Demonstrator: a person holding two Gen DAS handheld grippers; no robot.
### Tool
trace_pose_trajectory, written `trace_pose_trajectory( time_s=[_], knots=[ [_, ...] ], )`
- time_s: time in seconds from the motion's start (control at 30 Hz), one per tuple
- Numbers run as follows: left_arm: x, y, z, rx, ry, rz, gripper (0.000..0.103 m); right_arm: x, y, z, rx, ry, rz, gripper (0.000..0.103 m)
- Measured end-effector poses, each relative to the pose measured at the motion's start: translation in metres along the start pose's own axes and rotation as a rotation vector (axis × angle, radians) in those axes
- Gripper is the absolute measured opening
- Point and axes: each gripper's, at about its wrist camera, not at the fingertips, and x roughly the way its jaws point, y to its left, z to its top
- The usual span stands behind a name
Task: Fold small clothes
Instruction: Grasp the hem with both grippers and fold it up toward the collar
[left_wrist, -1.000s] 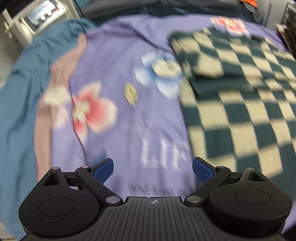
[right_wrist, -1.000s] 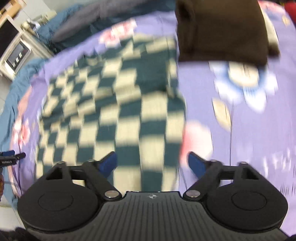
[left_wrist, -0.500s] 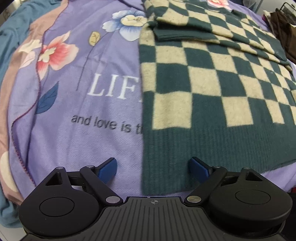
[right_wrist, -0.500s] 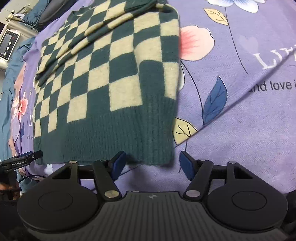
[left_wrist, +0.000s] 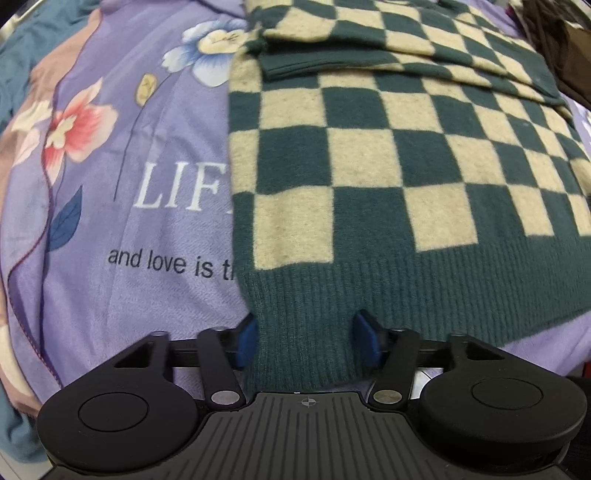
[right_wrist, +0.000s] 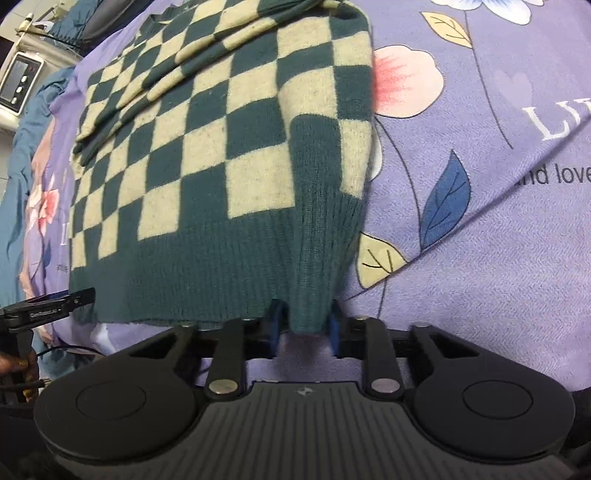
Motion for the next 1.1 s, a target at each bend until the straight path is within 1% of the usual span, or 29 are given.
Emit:
trace_pose_trajectory(
  time_s=[0.03, 0.07, 0.1, 0.13, 0.17, 0.2, 0.27, 0.3, 0.4, 0.47, 0.53, 0.6, 0.7, 0.77, 0.83, 0.9, 0.93, 1.0, 1.03, 1.1],
  knots=[
    [0.001, 0.000, 0.002, 0.003, 0.002, -0.006, 0.096, -0.001, 0.000, 0.000, -0.003, 0.000, 0.001, 0.023],
    [0.001, -0.001, 0.003, 0.006, 0.005, -0.009, 0.095, -0.001, 0.000, 0.000, -0.004, 0.001, 0.008, 0.019],
    [0.001, -0.001, 0.003, 0.013, 0.007, -0.010, 0.091, -0.002, 0.000, 0.001, -0.002, 0.001, 0.015, 0.018],
    [0.001, -0.002, 0.005, 0.018, 0.009, -0.012, 0.089, -0.003, -0.001, 0.001, 0.003, 0.002, 0.019, 0.018],
    [0.000, -0.002, 0.006, 0.020, 0.013, -0.017, 0.085, -0.004, -0.001, 0.002, 0.010, 0.004, 0.026, 0.017],
    [0.002, 0.000, 0.009, 0.016, 0.018, -0.026, 0.073, -0.005, -0.002, 0.003, 0.019, 0.004, 0.034, 0.016],
    [0.000, 0.003, 0.013, -0.003, 0.028, -0.052, 0.065, -0.009, -0.003, 0.005, 0.033, 0.003, 0.055, 0.016],
    [0.000, 0.005, 0.015, -0.012, 0.035, -0.065, 0.062, -0.011, -0.004, 0.006, 0.044, 0.003, 0.071, 0.015],
    [0.000, 0.014, 0.020, -0.034, 0.048, -0.095, 0.059, -0.017, -0.005, 0.012, 0.060, -0.006, 0.127, 0.015],
    [-0.006, 0.022, 0.027, -0.078, 0.046, -0.132, 0.058, -0.024, -0.005, 0.020, 0.068, -0.019, 0.162, 0.015],
    [-0.017, 0.031, 0.037, -0.112, 0.022, -0.174, 0.058, -0.034, -0.005, 0.032, 0.088, -0.042, 0.206, 0.014],
    [-0.029, 0.037, 0.053, -0.128, -0.016, -0.201, 0.058, -0.047, -0.007, 0.048, 0.129, -0.081, 0.268, 0.014],
    [-0.043, 0.044, 0.089, -0.138, -0.094, -0.219, 0.058, -0.064, -0.012, 0.084, 0.194, -0.154, 0.368, 0.014],
    [-0.044, 0.049, 0.123, -0.149, -0.142, -0.217, 0.057, -0.069, -0.012, 0.117, 0.218, -0.198, 0.420, 0.013],
    [-0.043, 0.051, 0.163, -0.175, -0.186, -0.211, 0.057, -0.070, -0.011, 0.155, 0.226, -0.245, 0.441, 0.013],
    [-0.035, 0.057, 0.204, -0.212, -0.218, -0.223, 0.057, -0.070, -0.010, 0.197, 0.208, -0.291, 0.437, 0.013],
    [-0.028, 0.056, 0.225, -0.233, -0.227, -0.217, 0.057, -0.069, -0.008, 0.217, 0.197, -0.311, 0.421, 0.013],
    [-0.016, 0.055, 0.262, -0.256, -0.234, -0.181, 0.057, -0.064, -0.007, 0.255, 0.176, -0.335, 0.382, 0.013],
    [-0.009, 0.053, 0.277, -0.266, -0.236, -0.162, 0.057, -0.060, -0.006, 0.270, 0.179, -0.348, 0.370, 0.013],
    [0.001, 0.047, 0.302, -0.270, -0.247, -0.147, 0.056, -0.050, -0.004, 0.296, 0.174, -0.360, 0.348, 0.013]
  ],
)
